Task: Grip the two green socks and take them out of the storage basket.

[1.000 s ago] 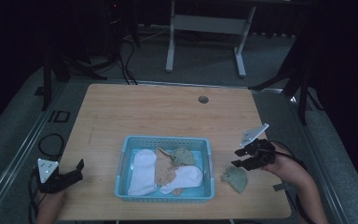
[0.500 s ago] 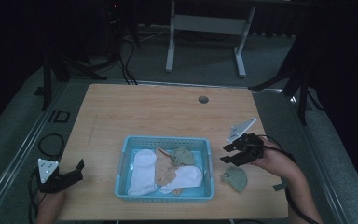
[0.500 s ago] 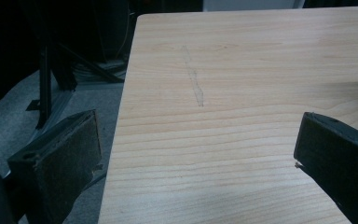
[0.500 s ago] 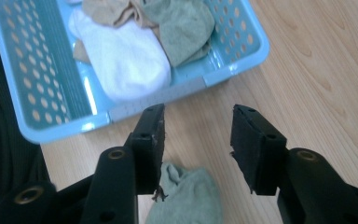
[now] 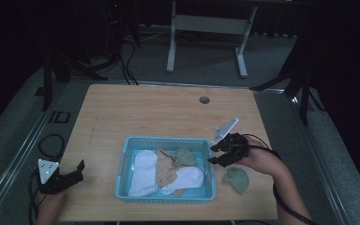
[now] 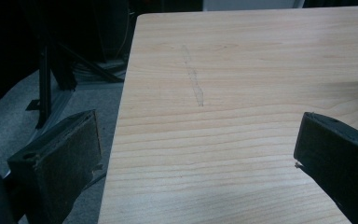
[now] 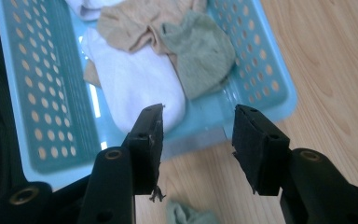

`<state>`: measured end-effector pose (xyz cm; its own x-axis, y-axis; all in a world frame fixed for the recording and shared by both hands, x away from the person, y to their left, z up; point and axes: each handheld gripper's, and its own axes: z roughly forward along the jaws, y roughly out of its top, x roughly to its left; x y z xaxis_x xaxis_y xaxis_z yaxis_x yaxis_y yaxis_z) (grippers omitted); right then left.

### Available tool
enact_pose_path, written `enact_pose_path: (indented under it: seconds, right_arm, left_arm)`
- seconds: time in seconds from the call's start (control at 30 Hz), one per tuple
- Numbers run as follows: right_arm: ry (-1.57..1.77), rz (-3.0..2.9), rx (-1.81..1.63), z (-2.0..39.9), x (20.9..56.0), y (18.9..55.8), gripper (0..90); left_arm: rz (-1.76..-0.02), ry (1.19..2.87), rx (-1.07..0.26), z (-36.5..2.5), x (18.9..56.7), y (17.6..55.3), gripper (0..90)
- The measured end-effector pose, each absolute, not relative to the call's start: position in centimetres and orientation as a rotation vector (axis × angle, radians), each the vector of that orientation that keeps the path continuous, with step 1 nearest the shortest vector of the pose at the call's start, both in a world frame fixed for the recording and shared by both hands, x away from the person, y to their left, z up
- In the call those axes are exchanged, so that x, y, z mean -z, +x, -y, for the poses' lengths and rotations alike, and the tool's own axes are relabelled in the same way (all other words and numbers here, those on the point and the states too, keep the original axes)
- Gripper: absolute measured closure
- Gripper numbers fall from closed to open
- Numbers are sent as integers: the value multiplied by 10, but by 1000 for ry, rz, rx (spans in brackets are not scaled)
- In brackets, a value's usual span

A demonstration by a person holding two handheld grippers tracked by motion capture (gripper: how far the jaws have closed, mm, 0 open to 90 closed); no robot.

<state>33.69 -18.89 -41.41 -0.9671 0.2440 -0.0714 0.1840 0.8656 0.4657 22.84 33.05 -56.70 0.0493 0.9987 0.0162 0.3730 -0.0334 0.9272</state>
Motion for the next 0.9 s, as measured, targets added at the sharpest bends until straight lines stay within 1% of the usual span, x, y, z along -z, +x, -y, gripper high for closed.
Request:
enact_pose_path:
  seconds: [0.47,0.6,0.9]
  right_arm:
    - [221,-2964,-672,144,431,340,533]
    - [212,-2989,-634,130,445,345,530]
    - [214,-3018,-569,114,465,352,526]
  left_arm:
    - [-1435,1526,-985,-331,567,228,4]
    - [-1435,1525,-984,-331,567,228,4]
    - [-1435,1523,-983,-331,567,228,3]
